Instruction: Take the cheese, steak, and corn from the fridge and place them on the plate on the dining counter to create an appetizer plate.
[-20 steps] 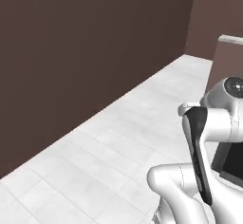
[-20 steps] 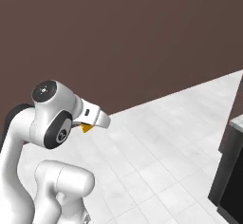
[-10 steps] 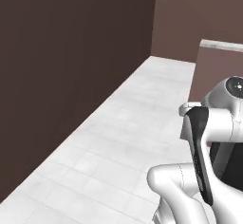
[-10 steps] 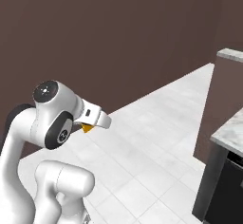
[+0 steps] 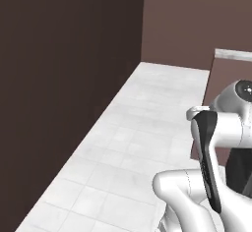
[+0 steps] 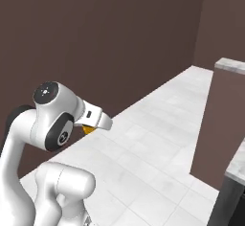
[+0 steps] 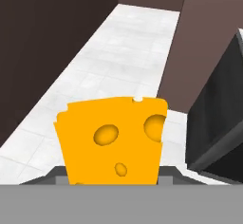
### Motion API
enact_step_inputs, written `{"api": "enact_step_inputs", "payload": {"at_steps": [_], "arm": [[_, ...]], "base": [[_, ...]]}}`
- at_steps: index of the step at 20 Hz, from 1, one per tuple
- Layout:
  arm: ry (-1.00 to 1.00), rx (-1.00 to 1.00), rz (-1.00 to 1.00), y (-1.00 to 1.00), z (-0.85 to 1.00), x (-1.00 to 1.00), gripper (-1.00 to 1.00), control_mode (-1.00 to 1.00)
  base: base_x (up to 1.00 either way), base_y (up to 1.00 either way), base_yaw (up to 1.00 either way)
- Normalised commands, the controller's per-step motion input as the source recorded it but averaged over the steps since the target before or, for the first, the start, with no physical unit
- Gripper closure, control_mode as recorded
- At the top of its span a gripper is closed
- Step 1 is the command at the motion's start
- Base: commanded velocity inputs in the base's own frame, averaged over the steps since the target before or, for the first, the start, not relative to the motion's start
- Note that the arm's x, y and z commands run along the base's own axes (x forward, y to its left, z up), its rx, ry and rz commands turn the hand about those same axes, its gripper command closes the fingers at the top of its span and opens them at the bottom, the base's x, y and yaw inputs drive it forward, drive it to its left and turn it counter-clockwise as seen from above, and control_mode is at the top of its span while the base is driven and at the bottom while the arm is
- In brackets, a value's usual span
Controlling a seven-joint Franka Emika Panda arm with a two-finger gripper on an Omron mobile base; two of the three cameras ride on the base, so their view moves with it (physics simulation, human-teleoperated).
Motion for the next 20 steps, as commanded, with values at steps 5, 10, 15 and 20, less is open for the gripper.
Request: {"api": "enact_step_inputs", "payload": {"at_steps": [5, 10, 15, 20], "arm": [[0.00, 0.00, 0.00, 0.00, 0.00, 0.00, 1.00, 1.00], [0.00, 0.00, 0.00, 0.00, 0.00, 0.00, 1.00, 1.00], [0.00, 0.00, 0.00, 0.00, 0.00, 0.00, 1.00, 1.00], [0.00, 0.00, 0.00, 0.00, 0.00, 0.00, 1.00, 1.00]], "base": [[1.00, 0.19, -0.19], [1.00, -0.04, -0.18], [1.00, -0.28, -0.15], [1.00, -0.41, -0.11]]}}
